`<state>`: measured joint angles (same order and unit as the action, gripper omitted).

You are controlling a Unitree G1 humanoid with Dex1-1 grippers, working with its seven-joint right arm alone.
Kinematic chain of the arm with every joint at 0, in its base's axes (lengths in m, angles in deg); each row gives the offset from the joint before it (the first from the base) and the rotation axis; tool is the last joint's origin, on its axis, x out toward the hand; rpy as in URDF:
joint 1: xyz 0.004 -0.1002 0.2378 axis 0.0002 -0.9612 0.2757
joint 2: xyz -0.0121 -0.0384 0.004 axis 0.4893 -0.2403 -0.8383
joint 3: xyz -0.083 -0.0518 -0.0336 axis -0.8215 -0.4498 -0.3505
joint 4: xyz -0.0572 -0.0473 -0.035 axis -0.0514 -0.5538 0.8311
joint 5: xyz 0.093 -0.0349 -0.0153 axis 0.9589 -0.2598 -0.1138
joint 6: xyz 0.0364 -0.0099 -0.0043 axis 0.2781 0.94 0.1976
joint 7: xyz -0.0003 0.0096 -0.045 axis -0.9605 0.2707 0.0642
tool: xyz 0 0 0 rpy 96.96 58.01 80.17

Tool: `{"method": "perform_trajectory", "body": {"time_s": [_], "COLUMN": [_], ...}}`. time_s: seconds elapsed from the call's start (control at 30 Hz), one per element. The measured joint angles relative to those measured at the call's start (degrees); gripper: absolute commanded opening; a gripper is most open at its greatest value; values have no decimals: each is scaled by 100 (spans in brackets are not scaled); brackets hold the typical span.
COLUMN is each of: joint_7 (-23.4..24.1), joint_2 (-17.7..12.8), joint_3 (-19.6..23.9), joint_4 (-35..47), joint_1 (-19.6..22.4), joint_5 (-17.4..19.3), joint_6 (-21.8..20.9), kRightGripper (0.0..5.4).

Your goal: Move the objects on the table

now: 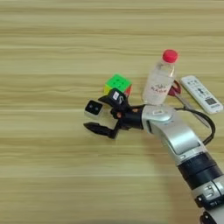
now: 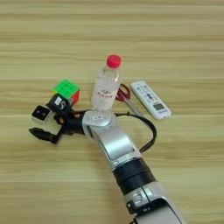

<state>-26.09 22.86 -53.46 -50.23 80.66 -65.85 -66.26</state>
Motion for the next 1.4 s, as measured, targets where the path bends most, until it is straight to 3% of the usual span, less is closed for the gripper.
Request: {"method": "perform_trajectory", "body": {"time_s": [0.3,1.17,1.4], "joint_7": [129,108,112], "joint_2": [62,145,157], "joint_3": [5,-12,-12], "joint_4": [-247,-291,-332], "joint_1": [41,40,40], "joint_5": [-64,-114,-134], "joint_6": [-2,-35,-117], "kRightGripper": [532,256,249]}}
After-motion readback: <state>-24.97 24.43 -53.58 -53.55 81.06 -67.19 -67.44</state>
